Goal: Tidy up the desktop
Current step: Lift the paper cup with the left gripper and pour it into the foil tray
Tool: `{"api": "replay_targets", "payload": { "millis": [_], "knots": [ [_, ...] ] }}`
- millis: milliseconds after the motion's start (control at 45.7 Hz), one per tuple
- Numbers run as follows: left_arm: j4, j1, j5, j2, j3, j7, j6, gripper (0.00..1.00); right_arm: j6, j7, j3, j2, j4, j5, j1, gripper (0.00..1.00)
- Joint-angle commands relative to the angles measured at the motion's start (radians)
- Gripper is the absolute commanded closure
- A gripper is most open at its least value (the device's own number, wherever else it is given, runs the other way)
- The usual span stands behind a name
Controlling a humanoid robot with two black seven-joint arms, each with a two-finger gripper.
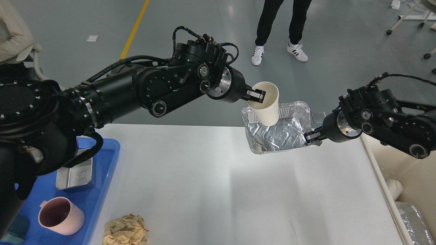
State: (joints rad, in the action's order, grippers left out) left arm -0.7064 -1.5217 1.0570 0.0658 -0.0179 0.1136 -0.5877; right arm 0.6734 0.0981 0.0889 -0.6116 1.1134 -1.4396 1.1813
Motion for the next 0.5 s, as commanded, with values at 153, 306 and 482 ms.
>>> {"api": "replay_targets", "payload": {
  "millis": [153,306,482],
  "knots": [
    [0.091,0.037,0.005,0.101,0.046,-0.002,0.038,1.0,0.0,-0.001,0.0,-0.002,0.009,0.001,0.005,1.0],
    [0.119,0.046,0.003,0.12,0.046,-0.002,0.075,1.0,0.0,-0.001,0.002,-0.001,0.016,0.001,0.008,1.0],
    [0.125,0.057,-0.009,0.126,0.041,0.005,0.164,0.64,0.0,-0.001,0.0,-0.002,0.016,0.001,0.009,1.0]
  ]
}}
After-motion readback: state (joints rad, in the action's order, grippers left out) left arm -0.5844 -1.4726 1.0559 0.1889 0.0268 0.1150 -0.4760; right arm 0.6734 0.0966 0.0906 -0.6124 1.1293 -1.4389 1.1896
